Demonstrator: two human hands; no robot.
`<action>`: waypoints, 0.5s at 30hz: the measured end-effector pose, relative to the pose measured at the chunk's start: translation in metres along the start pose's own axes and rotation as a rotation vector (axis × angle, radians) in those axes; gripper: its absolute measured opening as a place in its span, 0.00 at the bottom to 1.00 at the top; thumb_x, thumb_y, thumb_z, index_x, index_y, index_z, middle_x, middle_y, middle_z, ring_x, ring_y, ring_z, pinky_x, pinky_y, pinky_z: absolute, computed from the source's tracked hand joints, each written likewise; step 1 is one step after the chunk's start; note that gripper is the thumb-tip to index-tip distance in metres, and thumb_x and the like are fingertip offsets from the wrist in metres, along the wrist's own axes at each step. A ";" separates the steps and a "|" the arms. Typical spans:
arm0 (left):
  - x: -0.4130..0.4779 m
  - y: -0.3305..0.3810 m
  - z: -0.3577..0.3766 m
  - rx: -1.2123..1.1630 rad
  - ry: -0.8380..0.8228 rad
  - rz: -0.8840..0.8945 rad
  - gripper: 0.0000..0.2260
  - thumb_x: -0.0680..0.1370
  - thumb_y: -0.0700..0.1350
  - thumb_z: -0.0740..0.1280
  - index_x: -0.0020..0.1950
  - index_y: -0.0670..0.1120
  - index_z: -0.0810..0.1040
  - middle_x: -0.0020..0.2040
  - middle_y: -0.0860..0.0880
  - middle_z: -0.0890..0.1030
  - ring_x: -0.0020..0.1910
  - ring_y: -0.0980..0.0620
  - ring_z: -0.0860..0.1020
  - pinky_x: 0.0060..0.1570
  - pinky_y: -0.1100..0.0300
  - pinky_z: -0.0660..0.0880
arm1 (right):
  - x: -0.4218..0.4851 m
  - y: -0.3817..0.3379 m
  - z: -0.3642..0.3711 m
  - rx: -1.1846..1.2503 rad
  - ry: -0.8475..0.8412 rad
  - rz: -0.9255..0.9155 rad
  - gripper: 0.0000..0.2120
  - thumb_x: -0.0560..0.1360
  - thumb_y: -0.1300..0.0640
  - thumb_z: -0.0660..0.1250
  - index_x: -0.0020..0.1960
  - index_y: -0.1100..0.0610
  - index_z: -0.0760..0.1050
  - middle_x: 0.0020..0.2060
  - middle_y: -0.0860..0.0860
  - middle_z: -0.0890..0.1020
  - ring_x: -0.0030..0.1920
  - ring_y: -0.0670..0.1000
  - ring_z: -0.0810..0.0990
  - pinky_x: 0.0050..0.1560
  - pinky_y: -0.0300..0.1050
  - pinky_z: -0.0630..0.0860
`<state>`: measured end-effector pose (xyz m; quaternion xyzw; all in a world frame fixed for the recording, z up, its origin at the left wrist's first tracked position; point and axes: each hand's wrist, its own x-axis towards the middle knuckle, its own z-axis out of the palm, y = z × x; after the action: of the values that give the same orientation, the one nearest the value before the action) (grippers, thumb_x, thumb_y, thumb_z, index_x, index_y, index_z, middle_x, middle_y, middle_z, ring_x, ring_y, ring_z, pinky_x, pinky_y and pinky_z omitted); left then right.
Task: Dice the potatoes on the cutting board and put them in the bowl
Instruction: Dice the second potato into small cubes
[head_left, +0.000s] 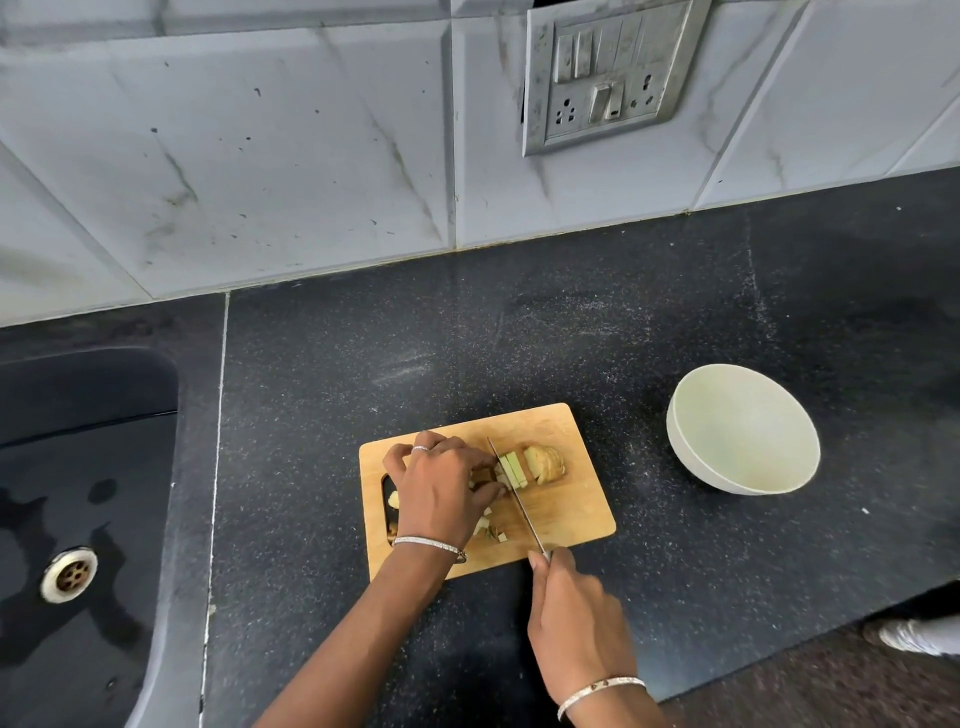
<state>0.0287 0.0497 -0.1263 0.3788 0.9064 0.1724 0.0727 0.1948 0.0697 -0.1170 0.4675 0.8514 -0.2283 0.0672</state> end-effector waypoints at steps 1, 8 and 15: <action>0.000 0.000 -0.001 0.001 -0.005 -0.002 0.13 0.70 0.61 0.71 0.53 0.60 0.81 0.50 0.61 0.80 0.57 0.56 0.68 0.57 0.52 0.54 | 0.001 -0.003 0.001 -0.021 0.001 0.004 0.18 0.82 0.43 0.43 0.59 0.50 0.67 0.48 0.51 0.82 0.52 0.57 0.82 0.42 0.49 0.74; 0.002 0.000 -0.002 0.008 -0.017 0.012 0.13 0.70 0.60 0.71 0.53 0.61 0.82 0.51 0.62 0.81 0.58 0.56 0.68 0.58 0.51 0.54 | 0.018 -0.007 0.004 -0.014 -0.030 0.011 0.19 0.83 0.44 0.46 0.60 0.52 0.70 0.51 0.53 0.82 0.54 0.58 0.81 0.46 0.50 0.75; 0.004 0.001 -0.006 0.011 -0.019 0.028 0.13 0.71 0.59 0.70 0.54 0.61 0.81 0.51 0.62 0.80 0.58 0.56 0.68 0.59 0.51 0.53 | 0.009 0.008 0.003 0.093 -0.064 -0.021 0.20 0.81 0.41 0.44 0.51 0.49 0.71 0.45 0.51 0.81 0.48 0.56 0.81 0.41 0.48 0.71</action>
<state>0.0253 0.0516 -0.1205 0.3933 0.9013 0.1648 0.0769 0.1962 0.0795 -0.1251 0.4537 0.8420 -0.2831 0.0705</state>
